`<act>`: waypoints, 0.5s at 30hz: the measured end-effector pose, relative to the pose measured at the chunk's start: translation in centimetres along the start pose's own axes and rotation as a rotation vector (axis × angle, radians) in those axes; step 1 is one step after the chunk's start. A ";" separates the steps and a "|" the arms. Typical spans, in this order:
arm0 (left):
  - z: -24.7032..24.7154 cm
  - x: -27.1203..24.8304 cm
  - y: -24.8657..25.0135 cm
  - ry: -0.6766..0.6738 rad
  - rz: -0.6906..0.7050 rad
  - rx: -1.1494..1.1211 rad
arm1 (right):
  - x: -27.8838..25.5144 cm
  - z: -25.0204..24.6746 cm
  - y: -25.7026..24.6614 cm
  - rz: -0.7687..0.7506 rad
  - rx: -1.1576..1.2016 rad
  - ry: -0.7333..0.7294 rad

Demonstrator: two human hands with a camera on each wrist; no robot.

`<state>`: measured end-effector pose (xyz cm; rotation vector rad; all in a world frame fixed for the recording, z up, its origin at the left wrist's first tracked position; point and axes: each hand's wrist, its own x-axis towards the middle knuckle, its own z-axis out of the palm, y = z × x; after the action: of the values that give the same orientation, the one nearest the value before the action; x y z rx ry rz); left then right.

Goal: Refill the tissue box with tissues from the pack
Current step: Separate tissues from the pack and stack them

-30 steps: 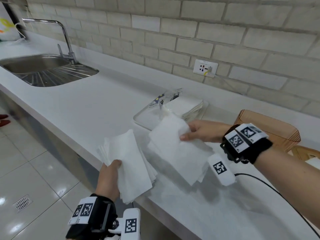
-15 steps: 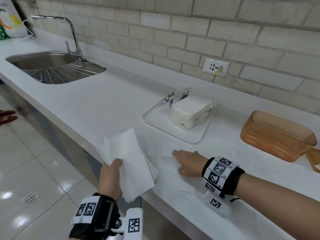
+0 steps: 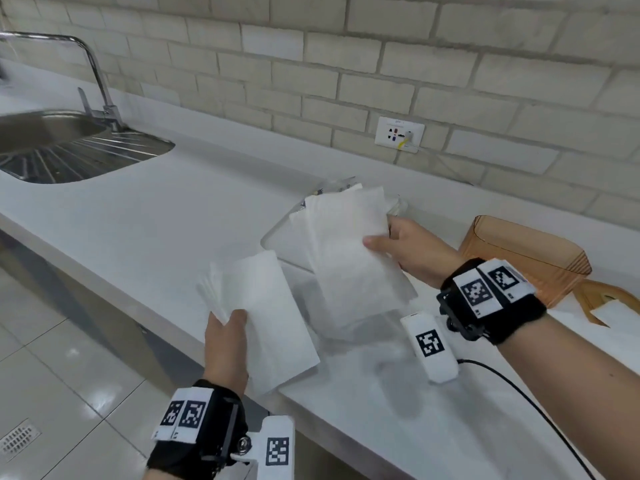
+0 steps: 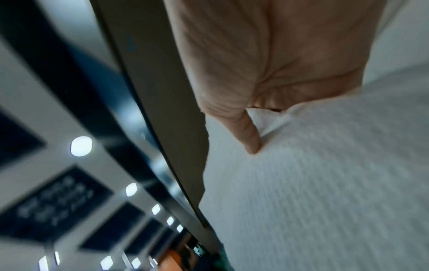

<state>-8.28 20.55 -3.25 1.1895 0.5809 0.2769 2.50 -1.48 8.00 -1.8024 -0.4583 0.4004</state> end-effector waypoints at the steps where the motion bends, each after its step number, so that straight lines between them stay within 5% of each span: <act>1: 0.8 -0.2 0.1 -0.044 -0.015 -0.005 | 0.0 0.5 -0.3 0.013 0.099 -0.011; 11: 4.8 -1.9 2.1 -0.506 -0.123 -0.160 | 0.1 6.8 2.4 0.214 -0.362 0.177; 15: 5.2 -1.0 1.2 -0.484 -0.145 -0.138 | -0.8 5.8 2.8 0.401 -0.317 0.169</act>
<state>-6.02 16.39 -0.54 1.0265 0.2172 -0.0951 -0.75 2.24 3.83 -2.2239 -0.0369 0.4638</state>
